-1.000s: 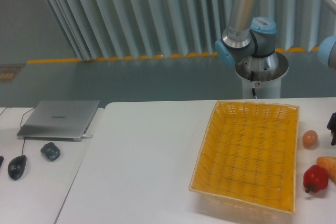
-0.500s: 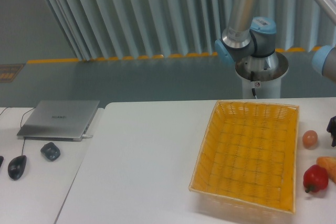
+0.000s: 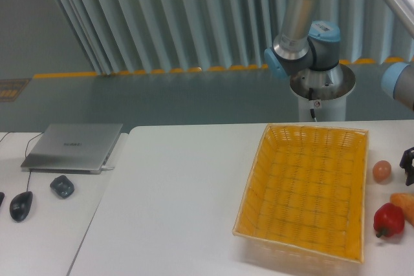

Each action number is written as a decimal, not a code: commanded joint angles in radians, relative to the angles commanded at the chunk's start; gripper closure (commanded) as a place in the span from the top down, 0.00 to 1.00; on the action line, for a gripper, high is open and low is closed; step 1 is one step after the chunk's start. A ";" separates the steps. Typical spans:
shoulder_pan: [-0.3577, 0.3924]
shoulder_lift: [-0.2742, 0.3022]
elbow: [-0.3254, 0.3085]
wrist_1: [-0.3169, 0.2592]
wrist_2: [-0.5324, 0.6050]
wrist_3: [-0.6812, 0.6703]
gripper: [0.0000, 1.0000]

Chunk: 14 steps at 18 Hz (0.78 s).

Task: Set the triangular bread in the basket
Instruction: 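Lower the gripper onto the triangular bread beside the basket and grasp it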

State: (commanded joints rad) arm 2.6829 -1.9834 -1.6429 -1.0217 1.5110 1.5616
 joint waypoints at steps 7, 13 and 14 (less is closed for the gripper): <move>0.000 -0.002 0.003 -0.003 -0.005 -0.003 0.19; -0.002 0.006 0.026 -0.005 -0.006 0.002 0.00; -0.002 0.011 0.034 -0.008 -0.008 0.002 0.00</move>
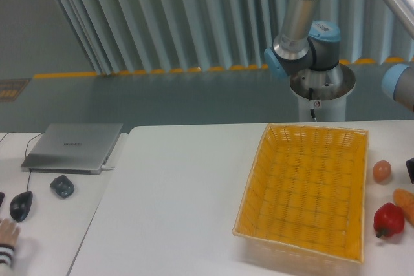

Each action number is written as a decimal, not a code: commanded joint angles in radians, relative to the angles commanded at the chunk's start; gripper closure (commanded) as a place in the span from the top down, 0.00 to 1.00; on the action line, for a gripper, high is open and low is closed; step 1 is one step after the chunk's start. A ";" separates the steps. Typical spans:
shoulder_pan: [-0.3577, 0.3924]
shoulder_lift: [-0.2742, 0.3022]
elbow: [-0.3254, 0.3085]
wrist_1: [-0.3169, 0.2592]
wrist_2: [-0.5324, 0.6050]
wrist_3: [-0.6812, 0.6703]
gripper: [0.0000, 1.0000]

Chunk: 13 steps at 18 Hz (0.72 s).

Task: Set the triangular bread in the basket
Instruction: 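Lower the gripper onto the triangular bread beside the basket and grasp it, then lift the triangular bread and carry it over the orange basket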

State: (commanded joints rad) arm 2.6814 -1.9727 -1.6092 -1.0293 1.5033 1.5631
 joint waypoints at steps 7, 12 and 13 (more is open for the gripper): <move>-0.009 0.124 0.012 -0.106 -0.064 -0.012 0.00; -0.121 0.207 0.005 -0.163 -0.089 -0.158 0.00; -0.141 0.219 0.000 -0.163 -0.087 -0.190 0.00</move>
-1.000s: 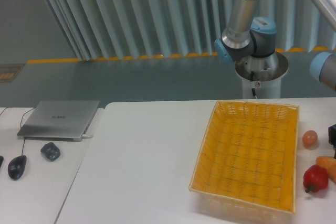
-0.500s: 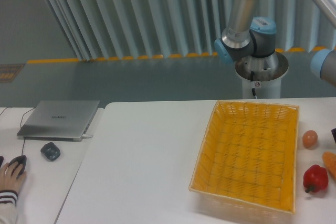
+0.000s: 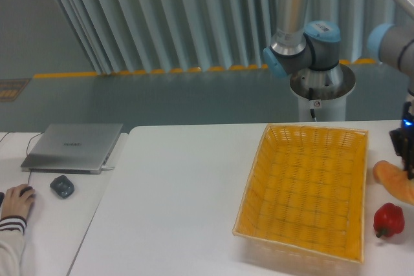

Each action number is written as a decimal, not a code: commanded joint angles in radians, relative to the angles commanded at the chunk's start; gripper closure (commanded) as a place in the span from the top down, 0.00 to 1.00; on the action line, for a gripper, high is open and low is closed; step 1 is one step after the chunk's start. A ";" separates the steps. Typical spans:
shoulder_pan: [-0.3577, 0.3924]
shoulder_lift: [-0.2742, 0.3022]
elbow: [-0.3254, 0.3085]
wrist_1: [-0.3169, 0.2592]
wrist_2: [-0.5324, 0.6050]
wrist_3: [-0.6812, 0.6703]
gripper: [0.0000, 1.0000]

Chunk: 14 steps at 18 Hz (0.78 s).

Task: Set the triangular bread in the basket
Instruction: 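Lift the triangular bread and carry it over the orange basket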

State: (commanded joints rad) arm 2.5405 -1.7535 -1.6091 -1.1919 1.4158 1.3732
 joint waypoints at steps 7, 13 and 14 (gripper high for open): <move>-0.229 0.002 -0.002 0.014 0.009 -0.295 0.00; -0.321 -0.018 0.000 0.054 0.012 -0.390 0.06; -0.321 -0.021 0.000 0.055 0.012 -0.390 0.14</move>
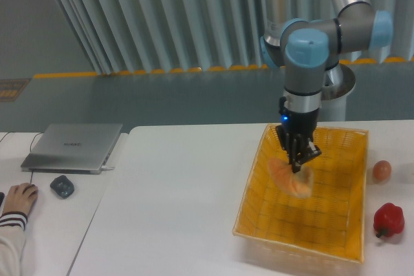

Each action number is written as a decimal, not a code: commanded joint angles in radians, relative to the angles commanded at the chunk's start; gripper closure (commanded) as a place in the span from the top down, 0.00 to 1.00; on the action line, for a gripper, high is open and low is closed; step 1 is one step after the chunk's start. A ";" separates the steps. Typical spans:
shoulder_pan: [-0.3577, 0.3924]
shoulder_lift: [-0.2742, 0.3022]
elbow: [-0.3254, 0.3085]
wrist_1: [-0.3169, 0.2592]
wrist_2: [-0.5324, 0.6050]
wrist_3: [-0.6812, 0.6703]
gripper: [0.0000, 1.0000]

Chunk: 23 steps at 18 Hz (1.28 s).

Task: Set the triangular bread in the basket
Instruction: 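Lift the triangular bread and carry it over the orange basket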

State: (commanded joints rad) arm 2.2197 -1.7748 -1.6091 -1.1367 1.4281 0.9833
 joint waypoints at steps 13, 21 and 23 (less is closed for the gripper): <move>-0.014 -0.021 0.000 0.025 0.102 0.005 1.00; 0.130 -0.034 0.055 -0.026 0.124 0.178 1.00; 0.172 -0.031 0.064 -0.072 0.129 0.279 1.00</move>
State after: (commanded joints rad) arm 2.3913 -1.8055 -1.5447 -1.2086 1.5570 1.2619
